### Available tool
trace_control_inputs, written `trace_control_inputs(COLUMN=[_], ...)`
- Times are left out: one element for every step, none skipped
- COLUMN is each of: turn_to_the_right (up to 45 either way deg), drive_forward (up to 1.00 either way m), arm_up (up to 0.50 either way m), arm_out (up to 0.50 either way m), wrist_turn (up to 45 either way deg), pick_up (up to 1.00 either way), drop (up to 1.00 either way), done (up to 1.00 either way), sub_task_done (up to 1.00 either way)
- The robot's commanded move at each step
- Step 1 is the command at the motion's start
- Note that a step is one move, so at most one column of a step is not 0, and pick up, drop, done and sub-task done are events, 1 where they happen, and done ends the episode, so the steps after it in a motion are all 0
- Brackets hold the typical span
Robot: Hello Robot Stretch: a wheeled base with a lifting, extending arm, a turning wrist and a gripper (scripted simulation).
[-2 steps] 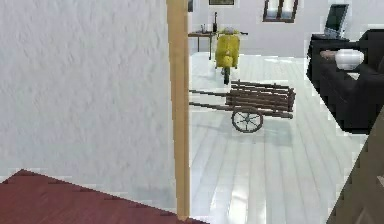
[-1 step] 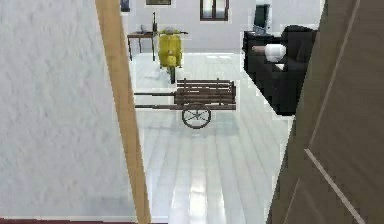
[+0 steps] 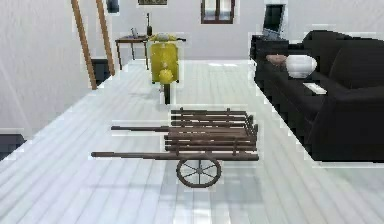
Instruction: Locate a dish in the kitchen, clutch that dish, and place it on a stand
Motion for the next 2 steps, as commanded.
trace_control_inputs(turn_to_the_right=[0.0,-45.0], drive_forward=[0.2,0.0], arm_up=[0.0,0.0], arm_out=[0.0,0.0], wrist_turn=[0.0,0.0], pick_up=[0.0,0.0], drop=[0.0,0.0], done=[0.0,0.0], sub_task_done=[0.0,0.0])
